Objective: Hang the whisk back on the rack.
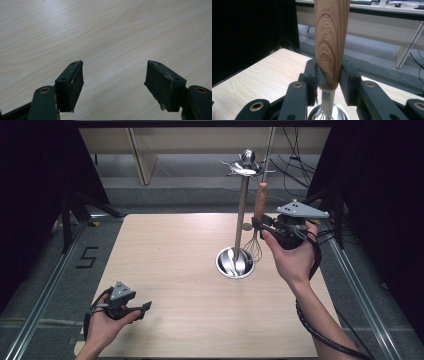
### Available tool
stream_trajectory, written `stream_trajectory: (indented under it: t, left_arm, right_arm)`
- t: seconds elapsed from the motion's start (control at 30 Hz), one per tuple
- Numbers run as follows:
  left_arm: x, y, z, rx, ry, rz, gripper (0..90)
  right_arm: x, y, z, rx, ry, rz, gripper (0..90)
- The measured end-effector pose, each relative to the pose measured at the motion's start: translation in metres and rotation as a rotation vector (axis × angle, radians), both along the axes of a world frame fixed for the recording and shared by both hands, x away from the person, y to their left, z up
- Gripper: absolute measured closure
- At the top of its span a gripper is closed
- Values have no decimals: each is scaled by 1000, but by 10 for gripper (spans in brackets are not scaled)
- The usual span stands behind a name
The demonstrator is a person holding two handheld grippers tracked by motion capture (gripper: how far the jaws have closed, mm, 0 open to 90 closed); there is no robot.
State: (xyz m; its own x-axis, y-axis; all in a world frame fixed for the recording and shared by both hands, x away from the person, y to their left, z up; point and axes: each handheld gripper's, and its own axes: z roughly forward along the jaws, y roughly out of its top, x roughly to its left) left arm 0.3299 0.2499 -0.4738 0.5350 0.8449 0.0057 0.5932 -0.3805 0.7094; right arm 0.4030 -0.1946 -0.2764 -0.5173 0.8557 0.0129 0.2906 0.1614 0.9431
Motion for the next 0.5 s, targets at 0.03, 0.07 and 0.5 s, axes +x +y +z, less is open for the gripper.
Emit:
stream_trajectory:
  t: [0.03,0.07,0.5]
  left_arm:
    - [0,0,0,-1,-5,1,302]
    - [0,0,0,-2,-5,1,302]
    - [0,0,0,5,-2,1,302]
  right_arm:
    - [1,0,1,-4,-3,6,703]
    - [0,1,1,4,-13,-3,703]
    - [1,3,7,3,-7,4,703]
